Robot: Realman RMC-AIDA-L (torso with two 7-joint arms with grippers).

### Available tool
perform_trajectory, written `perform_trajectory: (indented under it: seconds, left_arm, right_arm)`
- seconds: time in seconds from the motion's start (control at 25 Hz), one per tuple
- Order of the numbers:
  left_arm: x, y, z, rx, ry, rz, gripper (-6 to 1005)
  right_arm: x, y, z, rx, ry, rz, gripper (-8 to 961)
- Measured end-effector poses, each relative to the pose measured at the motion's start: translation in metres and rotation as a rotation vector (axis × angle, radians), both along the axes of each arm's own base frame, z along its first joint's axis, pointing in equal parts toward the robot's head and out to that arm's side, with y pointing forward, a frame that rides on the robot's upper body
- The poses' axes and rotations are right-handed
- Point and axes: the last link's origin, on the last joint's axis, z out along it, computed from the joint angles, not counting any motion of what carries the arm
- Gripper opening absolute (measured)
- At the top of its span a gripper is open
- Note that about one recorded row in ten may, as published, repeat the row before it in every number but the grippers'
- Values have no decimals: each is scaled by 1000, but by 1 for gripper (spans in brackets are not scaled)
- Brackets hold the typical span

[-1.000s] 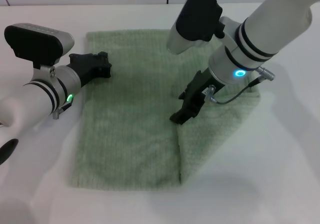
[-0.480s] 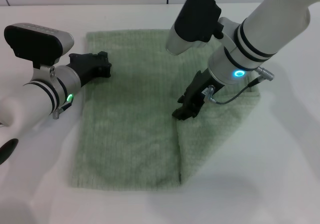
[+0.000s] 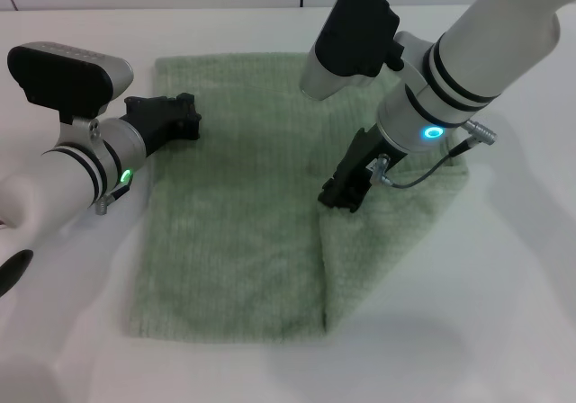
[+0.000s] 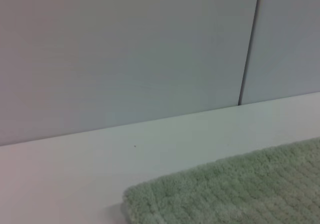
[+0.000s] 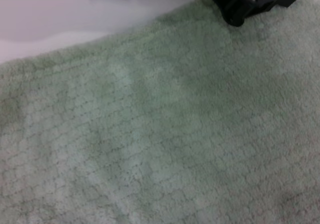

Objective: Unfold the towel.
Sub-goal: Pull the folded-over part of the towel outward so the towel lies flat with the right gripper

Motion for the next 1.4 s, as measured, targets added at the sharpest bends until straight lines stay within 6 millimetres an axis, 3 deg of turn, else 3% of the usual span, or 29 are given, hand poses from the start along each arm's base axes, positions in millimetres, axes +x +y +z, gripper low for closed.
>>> perform_trajectory:
  seconds: [0.12, 0.32, 0.76, 1.24, 1.4]
  left_arm:
    - [0, 0, 0, 0, -1, 1, -2]
    - [-2, -2, 0, -1, -1, 3, -2]
    - [0, -3, 0, 0, -10, -3, -2]
    - [-1, -4, 0, 0, -8, -2, -2]
    - [-2, -4, 0, 1, -8, -1, -2]
  right_arm:
    - [-1, 0, 1, -1, 0, 3, 79]
    - [-8, -3, 9, -2, 3, 39, 62]
    - [-33, -39, 52, -30, -26, 187, 66]
    - [-36, -72, 89, 3, -109, 228, 65]
    - [-32, -74, 89, 10, -134, 216, 66]
